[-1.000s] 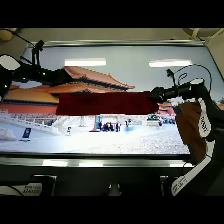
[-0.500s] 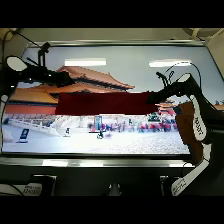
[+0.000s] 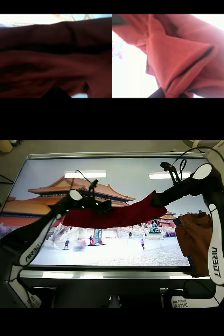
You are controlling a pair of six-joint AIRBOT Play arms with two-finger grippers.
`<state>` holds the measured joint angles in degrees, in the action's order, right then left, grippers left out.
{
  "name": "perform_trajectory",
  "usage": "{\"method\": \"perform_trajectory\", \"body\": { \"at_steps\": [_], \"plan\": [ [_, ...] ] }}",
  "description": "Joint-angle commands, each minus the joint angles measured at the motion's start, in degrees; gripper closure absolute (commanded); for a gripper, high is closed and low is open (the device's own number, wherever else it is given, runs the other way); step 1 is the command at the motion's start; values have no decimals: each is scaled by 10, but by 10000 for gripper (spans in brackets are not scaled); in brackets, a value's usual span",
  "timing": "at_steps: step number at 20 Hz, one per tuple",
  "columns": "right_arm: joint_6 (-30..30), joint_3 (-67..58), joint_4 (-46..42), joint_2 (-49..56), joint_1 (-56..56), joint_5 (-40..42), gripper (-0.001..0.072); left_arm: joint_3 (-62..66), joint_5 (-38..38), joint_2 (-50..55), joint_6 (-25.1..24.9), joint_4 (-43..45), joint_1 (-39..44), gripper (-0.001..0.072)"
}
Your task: Fold the shirts.
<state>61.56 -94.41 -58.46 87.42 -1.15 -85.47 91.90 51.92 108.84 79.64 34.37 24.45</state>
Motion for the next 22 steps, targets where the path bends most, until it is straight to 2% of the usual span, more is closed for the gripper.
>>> {"method": "perform_trajectory", "body": {
  "at_steps": [1, 4, 5, 8, 11, 14, 17, 20, 21, 22],
  "plan": [
    [20, 0, -26, -69, 14, -53, 692, 1, -46, 57, -4, -106, 55, 681],
    [40, 0, -38, -113, 14, -64, 692, 1, -54, 84, -6, -162, 96, 681],
    [43, 0, -44, -119, 14, -63, 692, 1, -57, 87, -31, -179, 105, 682],
    [49, 0, -50, -109, 15, -49, 693, 1, -65, 60, -61, -166, 77, 685],
    [58, 0, -40, -75, 47, 6, 693, 0, -43, -31, -58, -58, -16, 685],
    [68, 0, 15, -19, 121, 90, 693, 0, -26, -155, -36, 37, -136, 684],
    [75, 0, 107, 61, 203, 184, 693, 0, -3, -277, -36, 58, -254, 684],
    [72, -1, 203, 154, 264, 273, 691, 0, 37, -366, -36, 58, -319, 683],
    [67, -1, 246, 183, 273, 289, 679, 0, 49, -388, -38, 59, -326, 683],
    [40, 0, 303, 209, 280, 301, 502, 0, 57, -404, -38, 65, -327, 683]
  ]
}}
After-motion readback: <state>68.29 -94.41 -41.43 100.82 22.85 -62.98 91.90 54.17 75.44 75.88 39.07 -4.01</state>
